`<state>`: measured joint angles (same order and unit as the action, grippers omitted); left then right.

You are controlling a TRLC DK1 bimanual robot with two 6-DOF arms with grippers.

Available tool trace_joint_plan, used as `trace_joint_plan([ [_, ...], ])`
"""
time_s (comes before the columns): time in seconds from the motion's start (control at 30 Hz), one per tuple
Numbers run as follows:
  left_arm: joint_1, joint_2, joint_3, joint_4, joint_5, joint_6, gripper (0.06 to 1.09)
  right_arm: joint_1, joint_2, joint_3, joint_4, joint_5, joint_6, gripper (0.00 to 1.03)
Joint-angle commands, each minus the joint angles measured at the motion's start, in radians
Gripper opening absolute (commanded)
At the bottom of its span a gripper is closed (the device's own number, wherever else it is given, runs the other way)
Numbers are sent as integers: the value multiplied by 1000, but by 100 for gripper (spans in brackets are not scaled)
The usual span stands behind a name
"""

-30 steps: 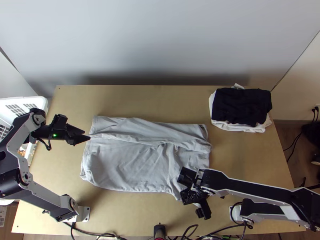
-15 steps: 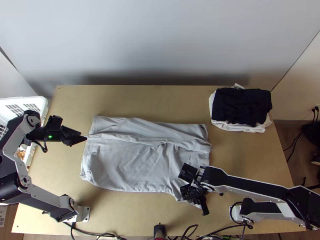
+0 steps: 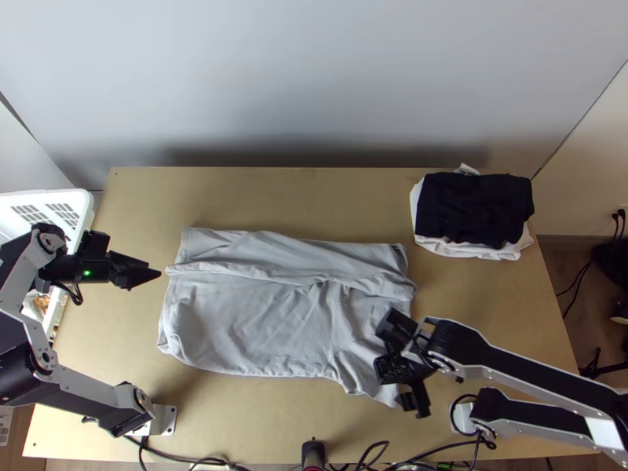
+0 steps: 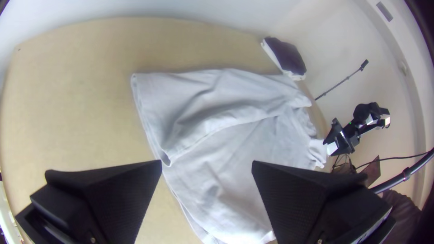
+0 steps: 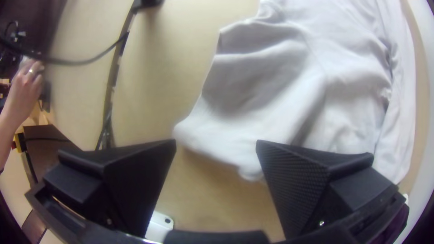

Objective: Fold the t-shirt

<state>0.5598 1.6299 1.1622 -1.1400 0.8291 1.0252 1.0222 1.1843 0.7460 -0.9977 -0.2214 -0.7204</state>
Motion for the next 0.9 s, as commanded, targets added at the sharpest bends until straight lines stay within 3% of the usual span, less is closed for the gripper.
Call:
trace_joint_plan([
  [0.0,8,-4,-12,-9,10,3,103,1,-95,-77,-67,4,-20,86],
  [0.3,-11,-31,-9,-9,13,-11,103,6,40,-103,136,4,6,85],
  [0.37,-11,-38,-7,-9,13,-17,103,7,75,-91,180,4,24,81],
  [0.4,-9,-41,-7,-12,13,-17,103,7,97,-83,189,2,30,70],
  [0.53,-3,-50,-7,-21,13,-20,103,6,123,-69,209,-4,29,2],
  [0.73,20,-51,-33,-43,11,-19,103,6,113,-63,200,-7,39,3],
  [0.87,48,-50,-59,-95,-77,13,103,4,109,-66,199,-7,47,3],
])
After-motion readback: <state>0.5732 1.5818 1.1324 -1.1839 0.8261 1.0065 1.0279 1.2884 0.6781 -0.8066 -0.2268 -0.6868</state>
